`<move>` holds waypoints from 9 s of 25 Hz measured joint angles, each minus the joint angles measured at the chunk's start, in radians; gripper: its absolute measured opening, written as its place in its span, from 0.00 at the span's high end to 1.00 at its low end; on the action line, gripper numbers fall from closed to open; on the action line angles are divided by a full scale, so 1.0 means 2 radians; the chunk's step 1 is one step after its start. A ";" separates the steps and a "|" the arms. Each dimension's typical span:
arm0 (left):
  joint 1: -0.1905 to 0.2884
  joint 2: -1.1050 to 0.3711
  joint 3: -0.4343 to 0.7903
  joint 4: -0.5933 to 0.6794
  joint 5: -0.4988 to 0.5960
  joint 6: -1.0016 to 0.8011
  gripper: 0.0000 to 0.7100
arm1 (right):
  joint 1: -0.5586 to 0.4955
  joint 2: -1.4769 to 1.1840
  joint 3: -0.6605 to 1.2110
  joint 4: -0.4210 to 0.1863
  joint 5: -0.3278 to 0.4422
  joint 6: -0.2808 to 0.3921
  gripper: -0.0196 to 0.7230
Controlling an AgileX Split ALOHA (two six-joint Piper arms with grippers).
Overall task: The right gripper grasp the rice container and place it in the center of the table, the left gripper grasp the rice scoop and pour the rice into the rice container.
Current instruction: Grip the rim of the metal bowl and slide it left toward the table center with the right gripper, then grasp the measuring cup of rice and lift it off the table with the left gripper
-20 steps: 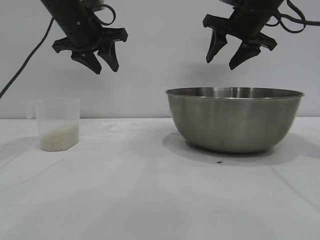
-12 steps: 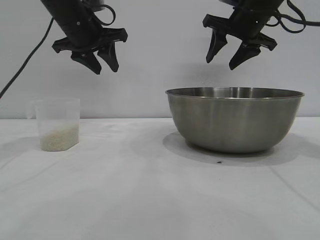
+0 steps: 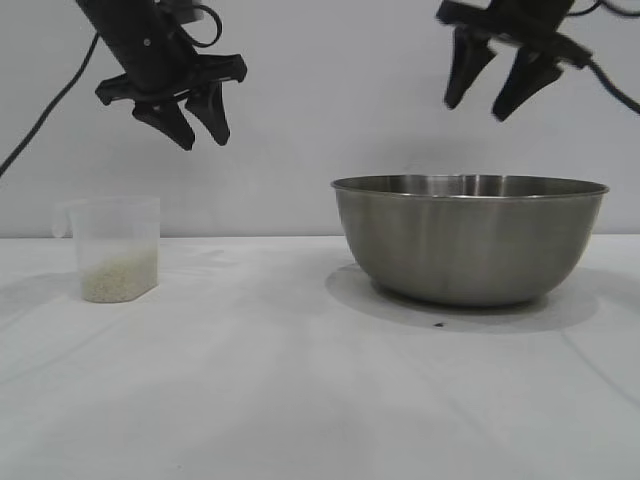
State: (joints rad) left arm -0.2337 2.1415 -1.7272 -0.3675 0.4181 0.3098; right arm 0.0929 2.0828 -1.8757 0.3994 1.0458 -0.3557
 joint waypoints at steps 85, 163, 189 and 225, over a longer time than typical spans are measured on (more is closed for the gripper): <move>0.004 -0.007 0.000 0.006 0.009 0.000 0.58 | 0.085 -0.415 0.470 -0.214 -0.066 0.170 0.57; -0.053 -0.320 0.711 0.131 -0.581 -0.130 0.67 | 0.085 -1.014 0.694 -0.158 0.048 0.160 0.57; -0.053 -0.064 0.670 0.025 -0.778 -0.124 0.66 | 0.085 -1.014 0.694 -0.158 0.048 0.160 0.57; 0.000 0.002 0.537 0.135 -0.780 -0.118 0.66 | 0.085 -1.014 0.694 -0.158 0.048 0.160 0.57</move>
State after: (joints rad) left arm -0.2343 2.1455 -0.6523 -0.0975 -1.1426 0.0729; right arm 0.2630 0.0544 -0.4877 0.0834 1.1410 -0.0363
